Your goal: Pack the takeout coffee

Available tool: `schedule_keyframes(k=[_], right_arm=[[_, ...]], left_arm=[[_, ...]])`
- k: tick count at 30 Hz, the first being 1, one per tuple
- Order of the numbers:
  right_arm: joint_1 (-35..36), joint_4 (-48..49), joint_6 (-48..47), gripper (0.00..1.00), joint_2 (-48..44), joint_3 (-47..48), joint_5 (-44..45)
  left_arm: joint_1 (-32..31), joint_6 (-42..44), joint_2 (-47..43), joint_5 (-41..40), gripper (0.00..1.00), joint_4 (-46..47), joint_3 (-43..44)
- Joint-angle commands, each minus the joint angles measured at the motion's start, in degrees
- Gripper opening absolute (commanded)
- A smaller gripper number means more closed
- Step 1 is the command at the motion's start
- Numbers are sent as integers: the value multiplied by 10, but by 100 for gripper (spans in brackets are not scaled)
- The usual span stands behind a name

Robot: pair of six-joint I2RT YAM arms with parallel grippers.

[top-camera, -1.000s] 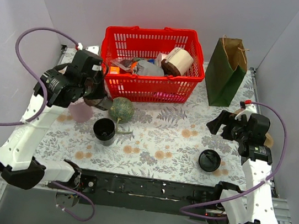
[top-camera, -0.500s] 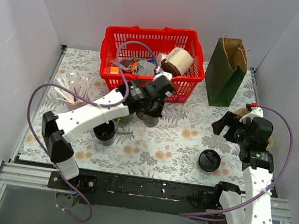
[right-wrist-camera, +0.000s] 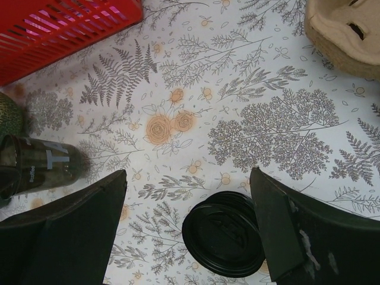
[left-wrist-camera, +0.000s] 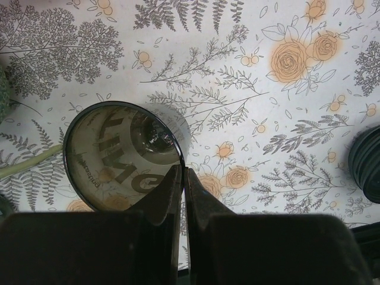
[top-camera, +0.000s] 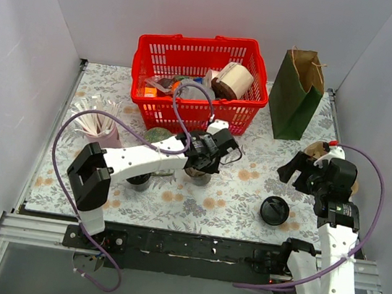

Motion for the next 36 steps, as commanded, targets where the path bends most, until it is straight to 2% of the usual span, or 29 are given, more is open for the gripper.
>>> schedule_keyframes(k=[1, 11, 14, 15, 17, 18, 21, 25, 28, 31, 32, 34, 35, 36], right_arm=[[3, -7, 2, 91, -1, 16, 8], [3, -11, -1, 91, 1, 12, 25], [3, -11, -1, 91, 1, 11, 30], [3, -11, -1, 91, 0, 11, 32], [2, -11, -2, 91, -1, 10, 34], [2, -11, -2, 91, -2, 11, 37], [3, -14, -3, 92, -2, 13, 37], [2, -19, -4, 92, 0, 19, 33], [4, -24, -5, 93, -1, 24, 34], [8, -31, -5, 93, 2, 28, 32], [11, -35, -6, 93, 3, 29, 34], [17, -37, -6, 93, 4, 29, 35], [24, -46, -5, 93, 6, 31, 38], [26, -51, -5, 93, 7, 33, 46]], left_arm=[[-13, -21, -13, -36, 0, 40, -11], [-37, -20, 37, -39, 1, 33, 18], [-42, -15, 55, -36, 4, 27, 31], [-44, -14, 58, -35, 10, 24, 34], [-47, -14, 63, -35, 15, 19, 44], [-48, -15, 63, -34, 21, 15, 46], [-48, -17, 54, -28, 23, 18, 53], [-48, -14, 39, -33, 38, 19, 59], [-48, -12, 27, -41, 45, 18, 59], [-48, -8, 14, -48, 58, 14, 60], [-48, -6, 10, -52, 71, 12, 61], [-48, 1, 0, -46, 92, 10, 61], [-48, 5, -16, -38, 98, 11, 60], [-48, 8, -24, -36, 98, 18, 56]])
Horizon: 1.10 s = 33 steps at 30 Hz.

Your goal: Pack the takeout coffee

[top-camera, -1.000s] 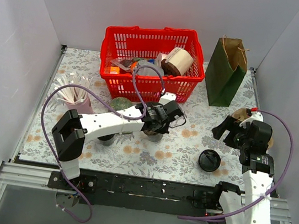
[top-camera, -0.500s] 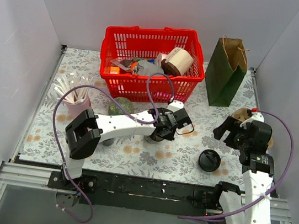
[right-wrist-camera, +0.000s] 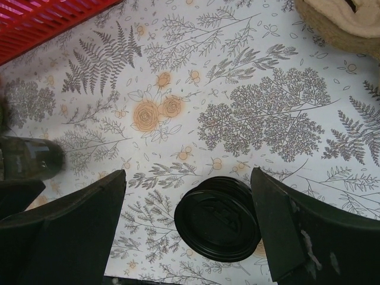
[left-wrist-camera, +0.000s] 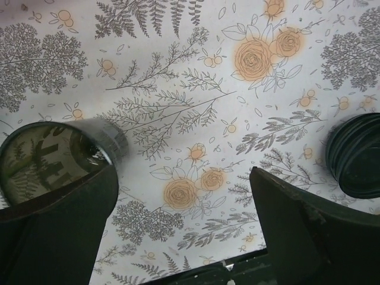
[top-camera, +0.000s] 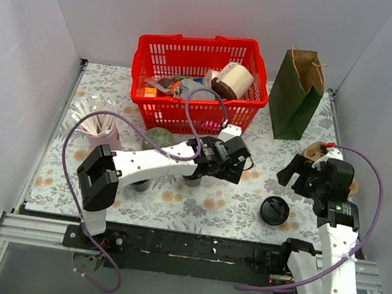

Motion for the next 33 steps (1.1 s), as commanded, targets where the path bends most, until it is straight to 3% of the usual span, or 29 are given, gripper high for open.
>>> schedule_keyframes(k=[1, 7, 12, 17, 24, 33], right_arm=[[18, -17, -5, 94, 3, 35, 20], [84, -29, 38, 93, 11, 50, 35], [288, -39, 145, 94, 48, 54, 194], [458, -147, 308, 93, 91, 72, 324], [484, -143, 379, 87, 131, 26, 388], [484, -107, 391, 57, 137, 7, 453]], left_arm=[[-3, 16, -78, -5, 98, 10, 6], [-2, 19, -160, -23, 98, 18, -28], [5, -5, -248, -58, 98, -1, -91], [10, -64, -340, -50, 98, -28, -180], [15, -109, -457, -43, 98, -19, -284], [15, -116, -462, -33, 98, -21, -300]])
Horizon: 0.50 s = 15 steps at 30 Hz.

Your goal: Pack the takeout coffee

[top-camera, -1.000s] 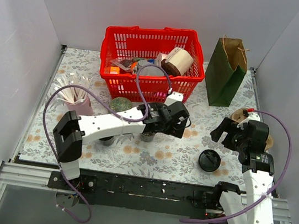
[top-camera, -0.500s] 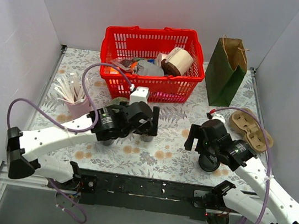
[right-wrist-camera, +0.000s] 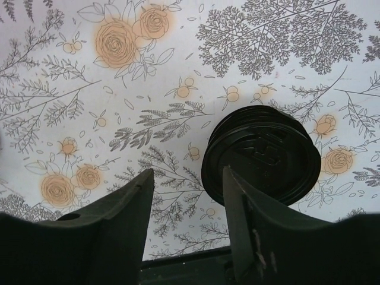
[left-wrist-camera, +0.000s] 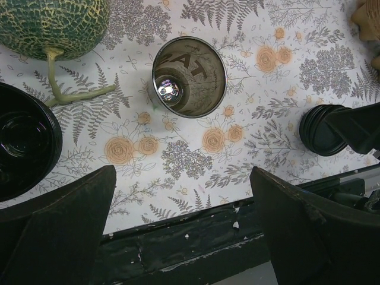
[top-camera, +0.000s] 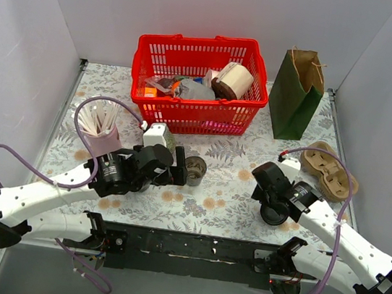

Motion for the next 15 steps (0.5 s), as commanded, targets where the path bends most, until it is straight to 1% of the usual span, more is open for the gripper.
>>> schedule_keyframes(k=[1, 7, 15], right_arm=[[2, 22, 26, 54, -4, -6, 56], [-1, -3, 45, 51, 22, -11, 58], [-21, 39, 45, 50, 31, -34, 67]], left_arm=[[2, -12, 9, 1, 98, 1, -5], [2, -13, 25, 3, 98, -8, 4], [2, -4, 25, 21, 98, 6, 0]])
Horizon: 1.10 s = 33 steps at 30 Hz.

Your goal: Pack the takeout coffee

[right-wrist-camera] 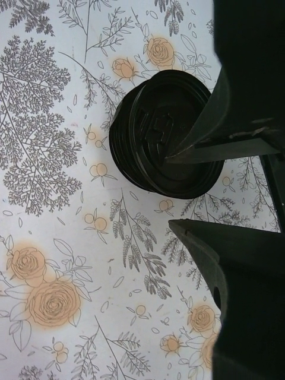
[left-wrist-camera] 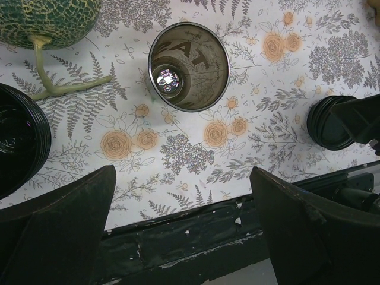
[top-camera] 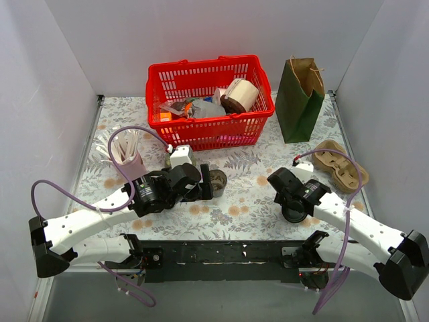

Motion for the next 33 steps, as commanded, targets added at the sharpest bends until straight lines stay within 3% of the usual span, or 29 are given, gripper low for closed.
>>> schedule_keyframes(k=[1, 9, 21, 27, 33], right_arm=[[-16, 24, 17, 49, 9, -4, 32], [-34, 54, 10, 47, 17, -11, 28], [-48, 36, 15, 42, 27, -18, 20], [-48, 31, 15, 34, 20, -17, 19], [-48, 14, 17, 34, 20, -16, 24]], left_arm=[[2, 5, -6, 5, 98, 4, -1], [3, 3, -1, -1, 98, -2, 3], [2, -7, -8, -9, 98, -16, -3], [2, -8, -10, -6, 98, -13, -4], [2, -6, -5, -4, 98, -16, -1]])
